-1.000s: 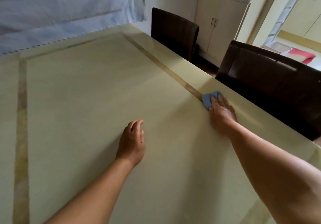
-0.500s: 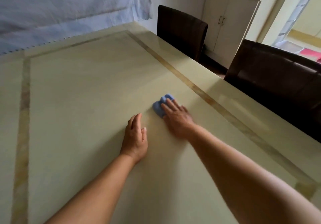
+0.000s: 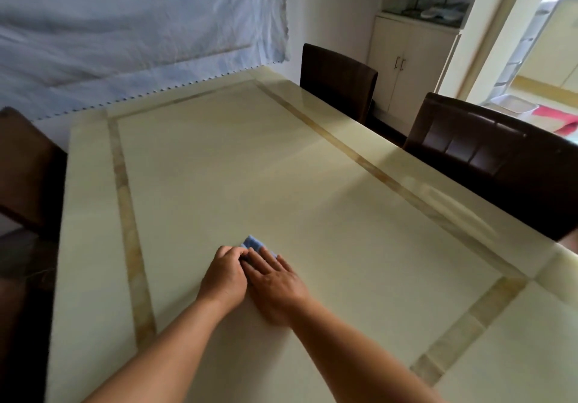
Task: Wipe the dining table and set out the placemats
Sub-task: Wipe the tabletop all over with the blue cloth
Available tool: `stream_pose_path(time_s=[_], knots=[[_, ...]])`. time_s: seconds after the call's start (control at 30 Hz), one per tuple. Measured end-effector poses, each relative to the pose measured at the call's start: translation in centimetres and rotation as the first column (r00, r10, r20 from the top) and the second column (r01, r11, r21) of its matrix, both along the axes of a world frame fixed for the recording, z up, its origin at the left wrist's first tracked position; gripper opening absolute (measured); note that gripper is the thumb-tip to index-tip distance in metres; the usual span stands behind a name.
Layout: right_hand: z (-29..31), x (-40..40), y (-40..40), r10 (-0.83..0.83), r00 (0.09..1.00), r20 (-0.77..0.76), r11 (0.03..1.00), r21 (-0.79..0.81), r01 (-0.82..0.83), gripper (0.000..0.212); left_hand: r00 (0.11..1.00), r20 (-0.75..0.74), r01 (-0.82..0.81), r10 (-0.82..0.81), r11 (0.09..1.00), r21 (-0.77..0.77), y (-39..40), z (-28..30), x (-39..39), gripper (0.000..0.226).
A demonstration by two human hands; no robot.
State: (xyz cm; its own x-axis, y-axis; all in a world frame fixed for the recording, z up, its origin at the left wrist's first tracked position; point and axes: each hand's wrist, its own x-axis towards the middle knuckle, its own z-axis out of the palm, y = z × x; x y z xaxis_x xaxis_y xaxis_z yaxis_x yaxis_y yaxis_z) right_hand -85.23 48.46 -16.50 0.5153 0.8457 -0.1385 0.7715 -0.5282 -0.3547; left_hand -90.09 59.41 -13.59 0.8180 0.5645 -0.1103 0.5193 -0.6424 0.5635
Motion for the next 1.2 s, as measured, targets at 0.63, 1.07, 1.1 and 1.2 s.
stream_pose_path(time_s=[0.63,1.07,1.1,1.2], knots=[[0.2,-19.4,0.3,-0.096,0.992,-0.086,0.988,0.11,0.106,0.048,0.987,-0.143,0.052,-0.077,0.984,-0.172,1.4,1.6,-17.9,0.031],[-0.5,-17.1,-3.5,-0.241,0.969,0.053,0.965,0.116,0.234,0.045,0.991,-0.04,0.127,-0.13,0.99,-0.062,0.1,0.7,-16.4,0.032],[-0.3,-16.2,-3.9,-0.284,0.958,0.048,0.955,0.106,0.278,0.045,0.988,-0.021,0.15,-0.15,0.988,-0.031,0.2,0.7,-16.4,0.034],[-0.4,-11.8,-7.2,-0.423,0.905,0.036,0.904,0.082,0.419,0.044,0.981,0.028,0.194,-0.194,0.981,0.001,-1.1,0.0,-14.9,0.037]])
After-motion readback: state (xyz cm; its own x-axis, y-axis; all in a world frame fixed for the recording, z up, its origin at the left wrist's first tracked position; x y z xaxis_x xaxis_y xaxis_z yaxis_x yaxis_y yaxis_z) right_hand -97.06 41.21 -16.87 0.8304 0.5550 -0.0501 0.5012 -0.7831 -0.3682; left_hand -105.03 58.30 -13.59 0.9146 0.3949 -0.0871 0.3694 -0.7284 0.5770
